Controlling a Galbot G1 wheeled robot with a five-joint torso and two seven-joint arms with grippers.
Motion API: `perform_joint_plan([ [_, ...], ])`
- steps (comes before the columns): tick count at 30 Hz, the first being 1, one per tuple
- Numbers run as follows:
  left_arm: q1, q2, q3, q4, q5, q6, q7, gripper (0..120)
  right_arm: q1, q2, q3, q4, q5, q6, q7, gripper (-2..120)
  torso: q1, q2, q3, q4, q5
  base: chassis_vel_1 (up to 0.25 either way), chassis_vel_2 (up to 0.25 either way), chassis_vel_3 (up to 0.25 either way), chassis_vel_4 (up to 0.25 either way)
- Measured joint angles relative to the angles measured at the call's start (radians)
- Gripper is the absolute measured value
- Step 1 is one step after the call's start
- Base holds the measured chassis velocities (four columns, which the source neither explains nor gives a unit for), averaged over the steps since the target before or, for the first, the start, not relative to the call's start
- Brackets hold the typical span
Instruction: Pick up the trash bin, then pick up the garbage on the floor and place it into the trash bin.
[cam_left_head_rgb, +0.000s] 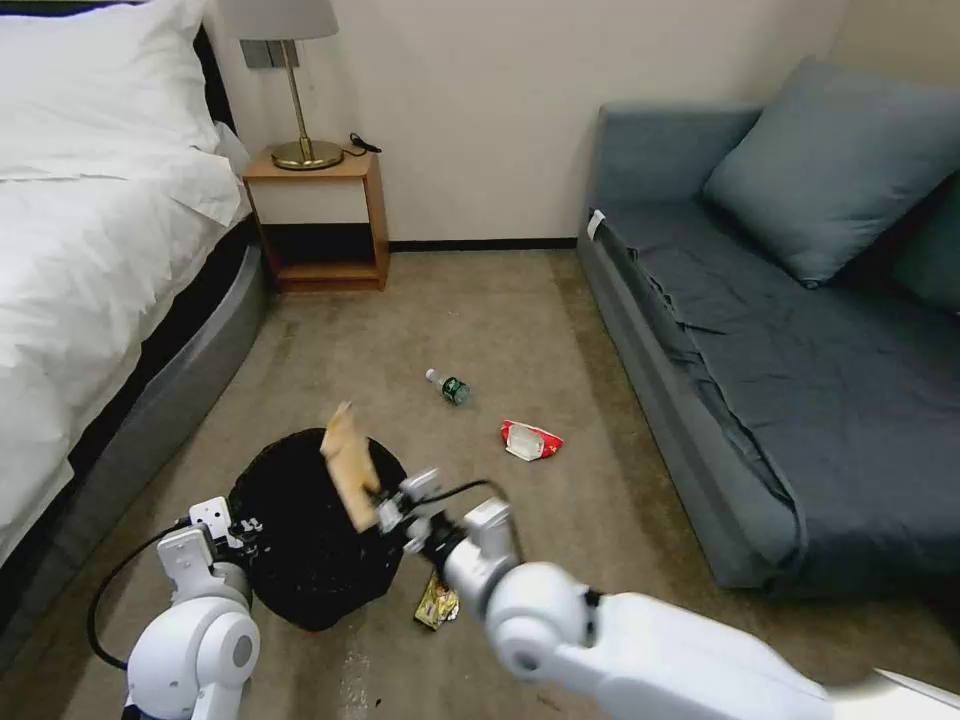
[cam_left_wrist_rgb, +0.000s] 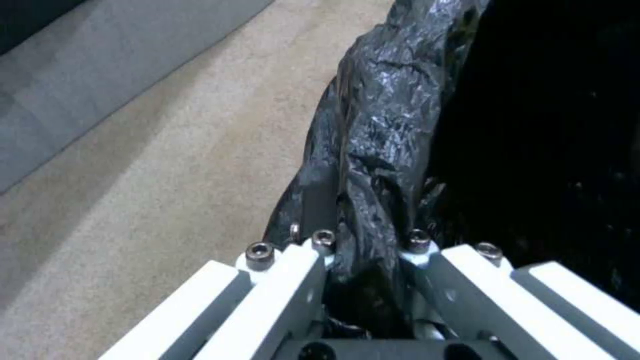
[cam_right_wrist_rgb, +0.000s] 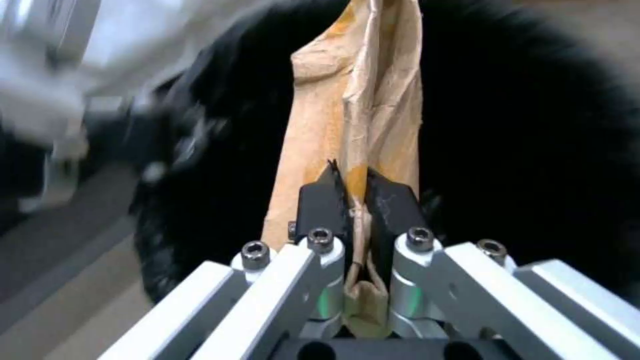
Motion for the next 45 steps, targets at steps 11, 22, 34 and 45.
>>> perform_joint_plan([
  [11, 0.009, -0.002, -0.011, -0.01, 0.001, -0.003, 0.0, 2, 0.025, 0.013, -0.03, -0.035, -0.051, -0.014, 0.011, 25, 0.0, 0.0, 0.0, -0.0003, 0.0001, 0.0, 0.0, 0.0, 0.0],
  [22, 0.009, -0.001, -0.013, -0.007, 0.001, -0.004, 0.0, 2, 0.005, 0.02, 0.046, 0.011, -0.052, -0.021, 0.013, 66, 0.0, 0.0, 0.0, -0.0003, 0.0002, 0.0, 0.0, 0.0, 0.0],
  [34, 0.001, 0.005, -0.053, 0.007, 0.02, -0.018, 0.001, 2, -0.039, -0.158, 0.291, 0.044, -0.022, -0.199, 0.226, 99, 0.0, 0.0, 0.0, -0.0006, 0.0005, 0.0, 0.0, 0.0, 0.0],
  [45, 0.001, 0.001, -0.063, 0.02, 0.02, -0.022, 0.002, 2, -0.063, -0.065, 0.063, -0.156, 0.085, -0.241, 0.346, 100, 0.0, 0.0, 0.0, -0.0003, 0.0001, 0.0, 0.0, 0.0, 0.0],
])
